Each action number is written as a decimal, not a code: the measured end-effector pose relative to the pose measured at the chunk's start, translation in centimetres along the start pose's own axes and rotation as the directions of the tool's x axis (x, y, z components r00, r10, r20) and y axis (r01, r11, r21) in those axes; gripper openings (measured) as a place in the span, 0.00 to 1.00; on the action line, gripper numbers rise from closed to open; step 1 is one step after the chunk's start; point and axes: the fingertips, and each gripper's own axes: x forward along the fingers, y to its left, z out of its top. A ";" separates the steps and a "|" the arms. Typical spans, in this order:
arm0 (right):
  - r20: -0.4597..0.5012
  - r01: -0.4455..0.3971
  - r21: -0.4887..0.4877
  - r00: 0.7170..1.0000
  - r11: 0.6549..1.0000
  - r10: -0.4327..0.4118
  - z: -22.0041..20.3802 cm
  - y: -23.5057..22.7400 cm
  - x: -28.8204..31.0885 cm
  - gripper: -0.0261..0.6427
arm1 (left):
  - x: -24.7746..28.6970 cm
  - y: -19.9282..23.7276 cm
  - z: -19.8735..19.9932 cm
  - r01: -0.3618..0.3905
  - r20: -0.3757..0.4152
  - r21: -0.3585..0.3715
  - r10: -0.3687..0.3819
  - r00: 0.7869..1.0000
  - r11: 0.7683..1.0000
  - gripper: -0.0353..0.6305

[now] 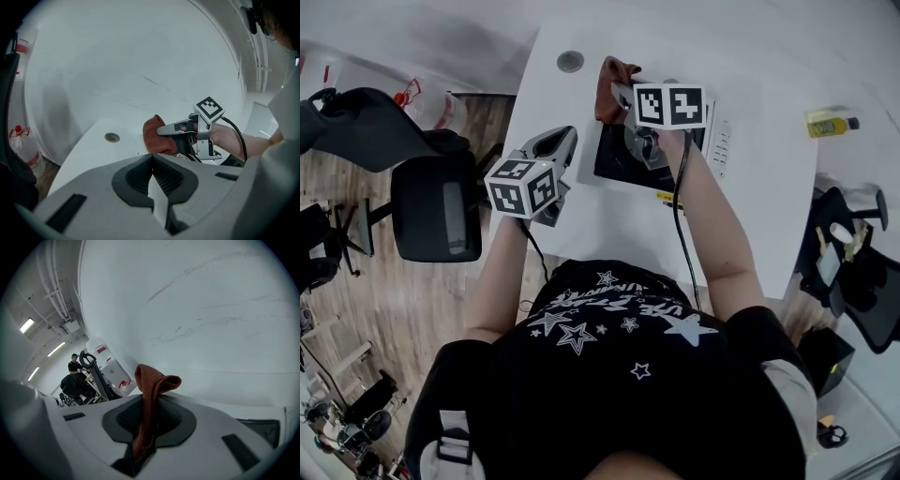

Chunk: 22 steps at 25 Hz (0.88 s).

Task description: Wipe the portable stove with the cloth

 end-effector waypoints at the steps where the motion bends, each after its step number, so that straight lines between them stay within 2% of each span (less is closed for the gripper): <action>1: -0.007 0.001 0.003 1.000 1.000 -0.001 -0.1 -0.2 0.0 0.13 | 0.1 -0.1 -0.1 0.001 -0.003 -0.001 -0.001 1.000 1.000 0.06; 10: -0.027 0.061 0.039 0.998 0.997 -0.060 -1.3 -3.0 -1.4 0.13 | 0.8 -1.6 -0.4 0.016 -0.010 0.008 -0.016 1.000 1.000 0.06; 14: -0.021 0.068 0.087 0.998 0.994 -0.067 -1.7 -4.2 -2.6 0.13 | 1.0 -2.3 -0.4 0.026 -0.011 0.009 -0.026 1.000 1.000 0.06; 22: 0.000 0.111 0.112 0.994 0.988 -0.112 -2.0 -6.6 -5.2 0.13 | 1.6 -4.0 -0.3 0.054 -0.020 0.031 -0.054 0.998 0.998 0.06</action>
